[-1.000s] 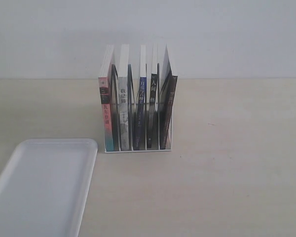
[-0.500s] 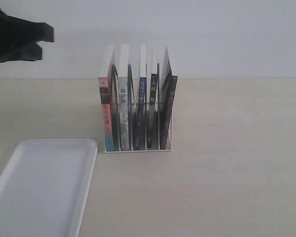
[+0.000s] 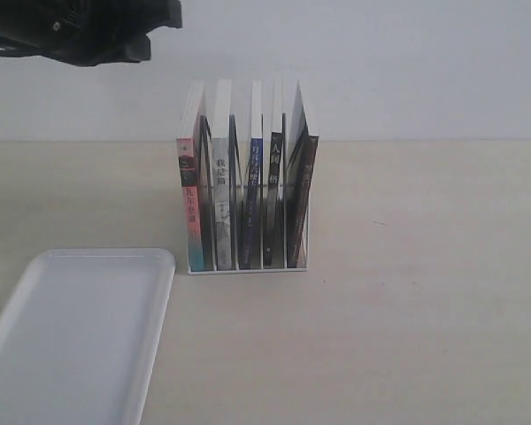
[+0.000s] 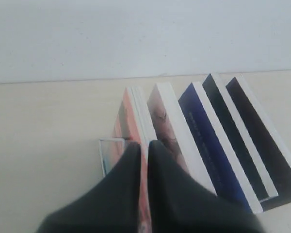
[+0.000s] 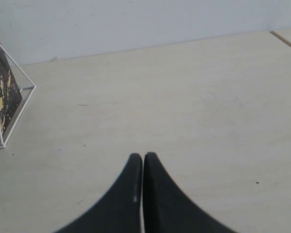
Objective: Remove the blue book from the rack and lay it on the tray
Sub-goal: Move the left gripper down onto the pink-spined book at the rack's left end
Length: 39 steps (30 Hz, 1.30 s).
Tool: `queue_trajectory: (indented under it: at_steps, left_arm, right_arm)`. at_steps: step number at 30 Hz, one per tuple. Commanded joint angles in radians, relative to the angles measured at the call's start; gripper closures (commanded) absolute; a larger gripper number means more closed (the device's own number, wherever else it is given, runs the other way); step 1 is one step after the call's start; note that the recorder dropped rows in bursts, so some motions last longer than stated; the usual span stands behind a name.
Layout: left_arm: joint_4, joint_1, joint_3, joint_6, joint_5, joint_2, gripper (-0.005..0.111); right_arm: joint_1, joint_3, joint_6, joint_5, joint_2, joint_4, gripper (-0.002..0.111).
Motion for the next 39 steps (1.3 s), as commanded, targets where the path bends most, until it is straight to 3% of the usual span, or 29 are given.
queue_trajectory:
  at_steps: [1, 11, 18, 20, 39]
  left_arm:
    - [-0.016, -0.042, -0.034, 0.053, 0.018, 0.047, 0.102]
    - [-0.026, -0.044, -0.041, 0.044, 0.037, 0.106, 0.099]
    - [-0.019, -0.042, -0.041, 0.044, 0.041, 0.106, 0.059]
    - [-0.024, -0.042, -0.041, 0.044, 0.045, 0.108, 0.054]
    - [-0.023, -0.042, -0.041, 0.044, 0.094, 0.185, 0.054]
  right_arm:
    - [-0.002, -0.001, -0.004, -0.013, -0.005, -0.002, 0.108]
    - [-0.002, -0.001, -0.005, -0.013, -0.005, -0.002, 0.108]
    - [-0.002, -0.001, -0.005, -0.013, -0.005, -0.002, 0.108]
    - [-0.002, -0.001, -0.005, -0.013, -0.005, -0.002, 0.108]
    - [-0.002, -0.001, -0.005, -0.002, -0.005, -0.002, 0.108]
